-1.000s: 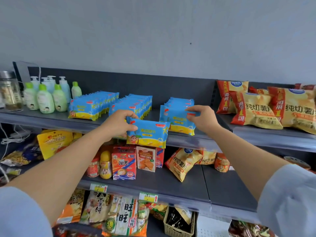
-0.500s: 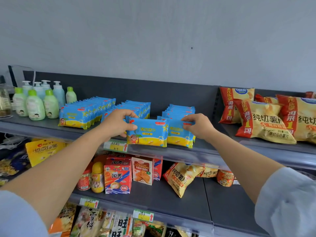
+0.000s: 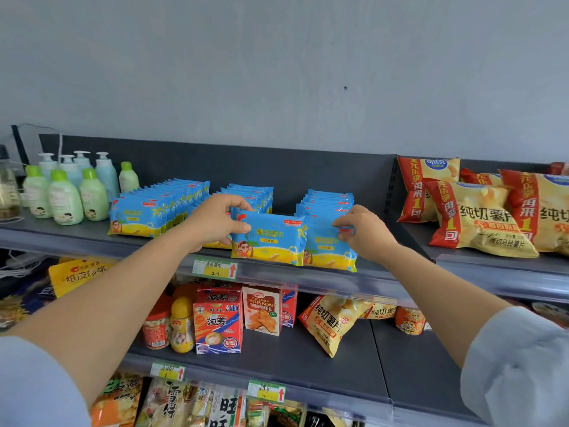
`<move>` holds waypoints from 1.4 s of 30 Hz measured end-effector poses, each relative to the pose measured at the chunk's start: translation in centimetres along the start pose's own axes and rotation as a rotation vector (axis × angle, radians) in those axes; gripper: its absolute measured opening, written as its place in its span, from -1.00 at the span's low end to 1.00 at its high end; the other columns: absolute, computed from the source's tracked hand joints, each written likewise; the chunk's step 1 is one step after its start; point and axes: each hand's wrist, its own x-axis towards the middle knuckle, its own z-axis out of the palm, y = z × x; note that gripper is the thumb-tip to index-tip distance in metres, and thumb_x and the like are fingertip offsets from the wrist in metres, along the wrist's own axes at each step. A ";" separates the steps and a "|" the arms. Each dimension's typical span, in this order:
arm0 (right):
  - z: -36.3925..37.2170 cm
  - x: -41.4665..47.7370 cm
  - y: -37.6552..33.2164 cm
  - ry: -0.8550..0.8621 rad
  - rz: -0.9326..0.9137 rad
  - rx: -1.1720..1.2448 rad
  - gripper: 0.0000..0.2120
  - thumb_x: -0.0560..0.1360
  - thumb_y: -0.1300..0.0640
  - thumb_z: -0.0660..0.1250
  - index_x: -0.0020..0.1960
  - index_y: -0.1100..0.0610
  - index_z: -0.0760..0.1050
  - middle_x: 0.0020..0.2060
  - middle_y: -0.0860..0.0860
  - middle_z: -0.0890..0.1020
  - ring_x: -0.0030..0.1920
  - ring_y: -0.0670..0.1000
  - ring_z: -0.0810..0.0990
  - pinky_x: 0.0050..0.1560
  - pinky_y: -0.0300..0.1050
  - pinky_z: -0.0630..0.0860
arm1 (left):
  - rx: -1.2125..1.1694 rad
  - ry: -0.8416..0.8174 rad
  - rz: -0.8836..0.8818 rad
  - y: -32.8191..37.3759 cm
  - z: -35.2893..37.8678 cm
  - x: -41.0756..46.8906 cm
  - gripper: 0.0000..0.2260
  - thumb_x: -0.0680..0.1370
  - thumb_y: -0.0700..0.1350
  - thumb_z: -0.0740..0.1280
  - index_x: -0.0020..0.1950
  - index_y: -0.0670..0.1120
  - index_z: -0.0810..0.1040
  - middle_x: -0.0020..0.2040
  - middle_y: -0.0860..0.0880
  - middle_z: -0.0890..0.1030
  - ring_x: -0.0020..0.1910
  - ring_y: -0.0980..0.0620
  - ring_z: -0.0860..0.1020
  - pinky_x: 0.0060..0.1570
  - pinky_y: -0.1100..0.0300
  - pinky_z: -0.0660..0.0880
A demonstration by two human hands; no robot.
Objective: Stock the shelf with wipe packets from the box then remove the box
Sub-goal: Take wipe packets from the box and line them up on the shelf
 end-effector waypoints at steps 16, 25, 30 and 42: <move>1.0 -1.4 -1.2 0.100 0.002 -0.216 -0.54 0.48 -0.08 0.38 0.34 -0.02 0.42 0.18 -0.01 0.46 0.19 0.03 0.40 0.11 -0.08 0.40 | 0.042 -0.014 -0.015 -0.5 0.6 -0.6 -0.74 0.49 -0.29 0.40 0.07 0.02 0.51 0.39 -0.06 0.37 -0.05 -0.08 0.62 -0.04 -0.04 0.61; 1.9 -1.3 -3.6 0.189 -0.157 0.036 -0.70 0.52 0.12 0.20 0.21 0.04 0.56 0.08 -0.03 0.61 0.14 0.03 0.42 0.16 -0.07 0.37 | 0.039 0.041 -0.027 -0.9 0.5 -0.6 -0.73 0.50 -0.29 0.40 0.14 -0.04 0.52 0.38 -0.08 0.37 0.01 -0.08 0.59 -0.10 0.03 0.61; 2.5 -1.2 -7.9 0.161 -0.264 0.196 -0.68 0.51 -0.10 0.24 0.12 0.07 0.56 -0.15 -0.12 0.64 0.00 -0.02 0.45 -0.02 -0.12 0.37 | 0.034 0.098 -0.059 -2.1 -0.7 -0.9 -0.73 0.50 -0.30 0.40 0.11 -0.02 0.51 0.42 -0.09 0.33 0.05 -0.06 0.54 -0.08 0.00 0.60; 5.3 3.8 -15.6 0.126 -0.030 0.440 -0.87 0.49 0.09 0.40 -0.10 0.09 0.46 -0.29 -0.04 0.54 -0.20 0.03 0.53 -0.14 -0.04 0.50 | 0.044 0.381 -0.045 -7.3 -6.5 2.0 -0.77 0.49 -0.21 0.43 0.06 -0.01 0.46 0.05 -0.11 0.53 -0.04 -0.17 0.60 0.01 -0.12 0.55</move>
